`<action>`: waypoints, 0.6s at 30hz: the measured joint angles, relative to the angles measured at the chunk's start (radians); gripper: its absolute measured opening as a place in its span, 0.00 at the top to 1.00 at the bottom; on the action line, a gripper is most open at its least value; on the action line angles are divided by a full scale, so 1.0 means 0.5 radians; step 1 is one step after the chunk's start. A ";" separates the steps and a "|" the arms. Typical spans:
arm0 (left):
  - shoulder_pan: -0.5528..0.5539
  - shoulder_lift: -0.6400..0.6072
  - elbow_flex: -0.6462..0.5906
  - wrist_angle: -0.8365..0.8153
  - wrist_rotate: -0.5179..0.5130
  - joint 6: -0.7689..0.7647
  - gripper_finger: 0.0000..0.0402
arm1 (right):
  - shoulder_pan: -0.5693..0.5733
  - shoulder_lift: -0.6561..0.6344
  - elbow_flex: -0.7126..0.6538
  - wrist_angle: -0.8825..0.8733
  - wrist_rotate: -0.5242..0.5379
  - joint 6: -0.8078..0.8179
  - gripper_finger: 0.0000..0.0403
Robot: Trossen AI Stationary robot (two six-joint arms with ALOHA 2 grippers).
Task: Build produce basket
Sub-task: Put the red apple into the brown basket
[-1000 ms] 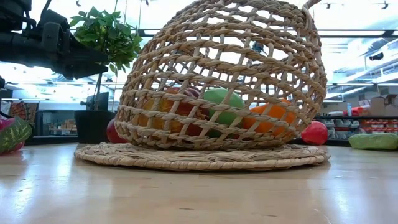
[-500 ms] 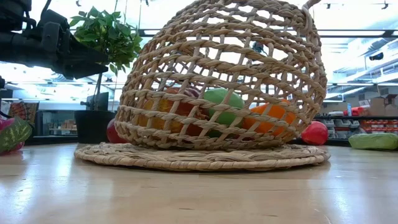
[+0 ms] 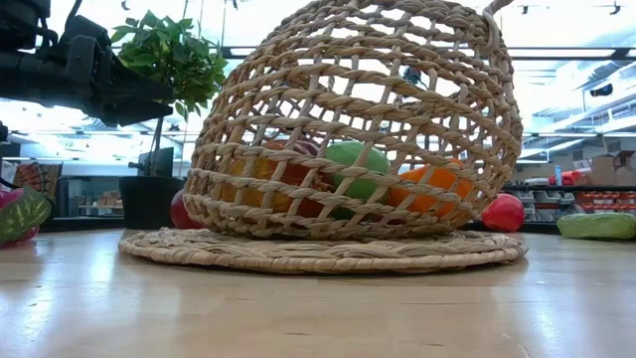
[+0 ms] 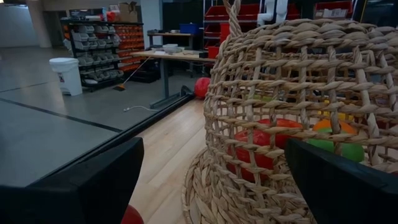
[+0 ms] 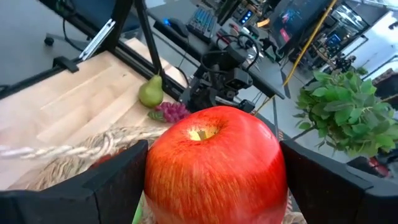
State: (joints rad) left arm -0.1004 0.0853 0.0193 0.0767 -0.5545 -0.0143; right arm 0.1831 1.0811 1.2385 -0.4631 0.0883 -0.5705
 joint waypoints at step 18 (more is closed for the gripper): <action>0.000 -0.001 0.000 0.000 -0.003 0.000 0.01 | -0.154 0.290 0.000 -0.007 0.094 2.014 0.12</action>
State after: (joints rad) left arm -0.1005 0.0849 0.0193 0.0769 -0.5560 -0.0143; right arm 0.1061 1.2259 1.2385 -0.4666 0.1352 0.4364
